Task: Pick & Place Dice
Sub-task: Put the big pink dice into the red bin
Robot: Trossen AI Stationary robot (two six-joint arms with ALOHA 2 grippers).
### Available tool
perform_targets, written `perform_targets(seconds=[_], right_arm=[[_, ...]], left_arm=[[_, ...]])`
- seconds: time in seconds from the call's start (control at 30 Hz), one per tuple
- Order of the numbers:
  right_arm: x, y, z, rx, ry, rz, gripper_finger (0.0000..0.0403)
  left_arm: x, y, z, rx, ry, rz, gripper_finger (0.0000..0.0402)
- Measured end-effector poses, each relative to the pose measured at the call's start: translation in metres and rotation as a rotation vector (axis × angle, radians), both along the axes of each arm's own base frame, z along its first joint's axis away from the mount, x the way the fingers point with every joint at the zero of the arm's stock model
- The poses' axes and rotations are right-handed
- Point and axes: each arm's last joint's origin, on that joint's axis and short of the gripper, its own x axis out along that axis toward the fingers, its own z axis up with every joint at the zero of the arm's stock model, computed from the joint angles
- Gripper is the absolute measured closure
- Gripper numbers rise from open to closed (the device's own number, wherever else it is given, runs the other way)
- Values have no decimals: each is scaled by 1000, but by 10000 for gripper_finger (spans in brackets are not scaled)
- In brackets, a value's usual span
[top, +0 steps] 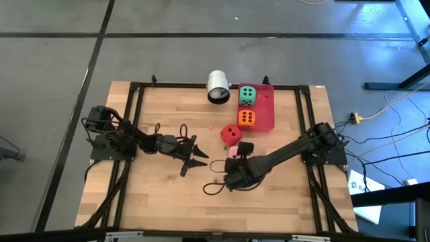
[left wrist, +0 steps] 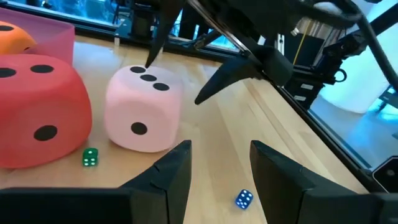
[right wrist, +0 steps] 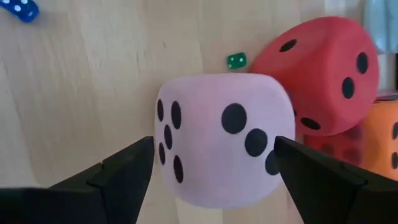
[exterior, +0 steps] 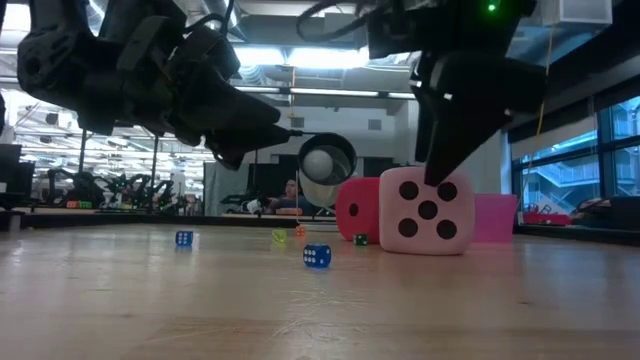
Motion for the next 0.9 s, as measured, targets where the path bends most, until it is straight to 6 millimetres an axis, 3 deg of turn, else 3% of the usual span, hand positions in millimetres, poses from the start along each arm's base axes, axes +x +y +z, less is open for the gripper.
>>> perform_targets(seconds=[0.17,0.43,0.9], right_arm=[[2,0,-4,-35,-3,-1,74],[7,1,-36,-139,89,25,74],[10,-2,-37,-128,84,-24,74]], left_arm=[[0,-3,0,-6,5,-8,245],[-1,-5,-5,-2,57,-19,245],[-2,-5,-8,-3,82,-35,245]])
